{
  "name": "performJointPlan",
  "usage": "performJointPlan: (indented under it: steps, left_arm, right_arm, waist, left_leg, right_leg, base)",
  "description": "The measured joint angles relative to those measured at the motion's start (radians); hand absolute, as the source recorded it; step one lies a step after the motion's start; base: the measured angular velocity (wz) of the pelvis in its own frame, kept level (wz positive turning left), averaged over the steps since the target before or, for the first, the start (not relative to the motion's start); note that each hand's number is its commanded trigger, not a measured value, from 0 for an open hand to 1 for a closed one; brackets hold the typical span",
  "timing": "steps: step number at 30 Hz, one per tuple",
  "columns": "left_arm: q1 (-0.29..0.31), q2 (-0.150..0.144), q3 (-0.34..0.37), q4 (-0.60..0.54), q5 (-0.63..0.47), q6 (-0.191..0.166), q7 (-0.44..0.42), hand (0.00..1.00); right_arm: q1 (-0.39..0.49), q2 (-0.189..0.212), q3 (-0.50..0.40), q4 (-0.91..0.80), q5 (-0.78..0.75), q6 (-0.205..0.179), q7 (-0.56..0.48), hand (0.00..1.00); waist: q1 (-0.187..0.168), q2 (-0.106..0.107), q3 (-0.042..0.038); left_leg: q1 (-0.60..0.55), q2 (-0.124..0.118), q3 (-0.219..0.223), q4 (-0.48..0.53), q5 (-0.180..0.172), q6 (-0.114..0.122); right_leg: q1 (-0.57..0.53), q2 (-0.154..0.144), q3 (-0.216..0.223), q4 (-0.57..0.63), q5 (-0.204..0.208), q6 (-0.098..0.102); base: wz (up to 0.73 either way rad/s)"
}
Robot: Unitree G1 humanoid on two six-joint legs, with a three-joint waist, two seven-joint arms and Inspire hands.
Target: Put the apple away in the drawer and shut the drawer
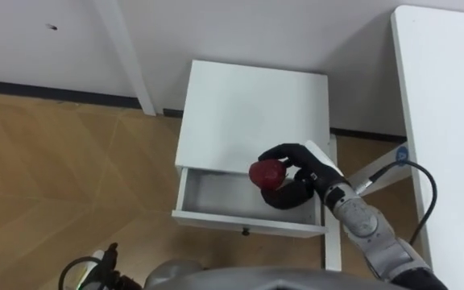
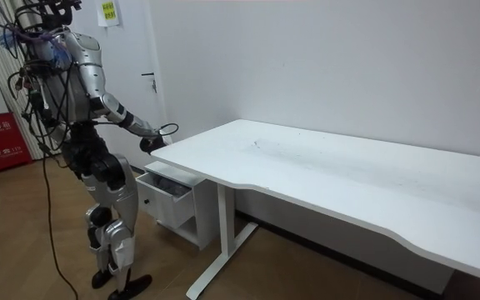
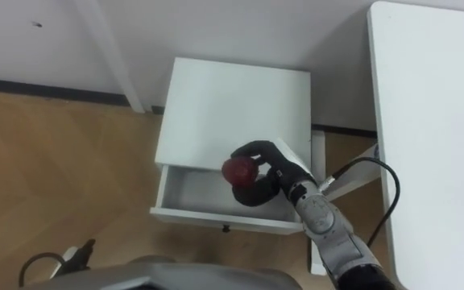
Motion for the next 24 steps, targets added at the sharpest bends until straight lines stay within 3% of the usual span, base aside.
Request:
performJointPlan:
  steps: [2,3,4,5,6,15,24]
  left_arm:
    - [0.0,0.0,0.0,0.0,0.0,0.002,-0.008,0.0]
    - [0.0,0.0,0.0,0.0,0.0,0.004,-0.01,0.0]
    - [0.0,0.0,0.0,0.0,0.0,0.005,-0.01,0.0]
    - [0.0,0.0,0.0,0.0,0.0,0.006,-0.01,0.0]
    - [0.0,0.0,0.0,0.0,0.0,0.006,-0.01,0.0]
    - [0.0,0.0,0.0,0.0,0.0,0.01,-0.01,0.0]
    - [0.0,0.0,0.001,-0.001,0.001,0.022,-0.011,0.0]
  right_arm:
    - [0.0,0.0,0.0,0.0,-0.011,0.0,0.0,1.0]
    - [0.0,0.0,0.0,0.0,-0.011,0.0,0.0,0.89]
    - [0.0,0.0,0.0,0.0,-0.011,0.0,0.0,0.7]
    - [0.0,0.0,0.0,0.0,-0.011,0.0,0.0,0.05]
    - [0.0,0.0,0.0,0.0,-0.011,0.0,0.0,0.0]
    - [-0.001,0.002,0.0,0.0,-0.011,0.0,0.0,0.0]
    - [0.003,0.003,0.0,0.0,-0.02,0.0,0.001,0.0]
  waist:
    - [0.0,0.0,0.0]
    - [0.0,0.0,-0.0001]
    - [0.0,0.0,-0.0002]
    - [0.0,0.0,-0.0004]
    - [0.0,0.0,-0.0006]
    - [0.0,-0.005,-0.0063]
    - [0.0,-0.002,-0.0063]
  left_leg:
    - [0.0,0.0,-0.001,0.0,0.0,0.0]
    - [0.0,0.0,-0.001,-0.001,0.0,0.0]
    - [0.0,0.0,-0.001,-0.001,0.0,0.0]
    - [0.0,0.0,-0.002,-0.001,0.0,0.0]
    - [0.0,0.0,-0.002,-0.002,0.0,0.0]
    - [-0.002,-0.001,-0.007,0.003,0.0,0.0]
    - [-0.008,0.0,-0.008,0.005,0.0,0.0]
  right_leg:
    - [0.0,0.0,0.0,0.0,0.0,0.0]
    - [0.0,0.0,-0.001,0.0,0.0,0.0]
    - [0.0,0.0,-0.001,0.0,0.0,0.0]
    - [0.0,0.0,-0.001,0.0,0.0,0.0]
    - [0.0,-0.001,-0.002,0.0,0.0,0.0]
    - [0.001,-0.002,-0.009,0.0,0.0,0.0]
    - [0.002,-0.001,-0.02,0.0,0.0,0.0]
  base:
    - [0.0]
    - [0.0]
    - [0.0]
    - [0.0]
    - [0.0]
    - [0.0]
    - [0.0]
